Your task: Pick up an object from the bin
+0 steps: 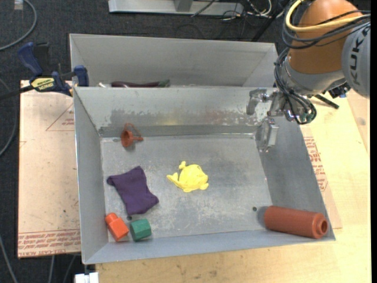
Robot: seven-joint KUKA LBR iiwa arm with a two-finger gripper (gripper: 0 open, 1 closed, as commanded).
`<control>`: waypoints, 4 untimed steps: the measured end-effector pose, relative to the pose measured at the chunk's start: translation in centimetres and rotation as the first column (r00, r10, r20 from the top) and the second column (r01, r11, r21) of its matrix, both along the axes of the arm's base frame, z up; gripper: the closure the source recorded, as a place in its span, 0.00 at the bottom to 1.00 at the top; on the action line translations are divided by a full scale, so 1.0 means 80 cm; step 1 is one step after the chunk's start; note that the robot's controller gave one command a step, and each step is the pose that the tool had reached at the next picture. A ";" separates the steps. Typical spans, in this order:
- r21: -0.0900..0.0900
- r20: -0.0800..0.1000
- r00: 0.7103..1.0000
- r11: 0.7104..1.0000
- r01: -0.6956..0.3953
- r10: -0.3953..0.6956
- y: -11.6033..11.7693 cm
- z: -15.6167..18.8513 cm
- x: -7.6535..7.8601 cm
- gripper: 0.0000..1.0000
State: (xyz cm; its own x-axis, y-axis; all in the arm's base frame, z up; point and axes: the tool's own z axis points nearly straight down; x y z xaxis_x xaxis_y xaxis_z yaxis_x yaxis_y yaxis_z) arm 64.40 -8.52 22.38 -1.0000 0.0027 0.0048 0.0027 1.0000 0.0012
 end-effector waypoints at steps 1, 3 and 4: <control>-0.001 0.008 1.000 1.000 -0.002 0.002 0.000 0.007 0.001 0.00; 0.000 0.007 0.992 0.992 -0.126 0.126 0.110 -0.082 -0.050 0.00; 0.000 0.014 0.997 0.997 -0.072 0.072 0.125 -0.127 -0.051 0.00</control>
Offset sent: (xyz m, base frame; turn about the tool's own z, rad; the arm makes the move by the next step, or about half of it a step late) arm -0.0326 0.0732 -0.1538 0.0147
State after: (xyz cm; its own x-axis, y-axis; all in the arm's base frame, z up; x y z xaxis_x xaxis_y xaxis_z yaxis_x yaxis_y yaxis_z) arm 60.34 1.46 12.25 -0.9976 -0.0688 -0.0089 -0.0688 0.9976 0.0009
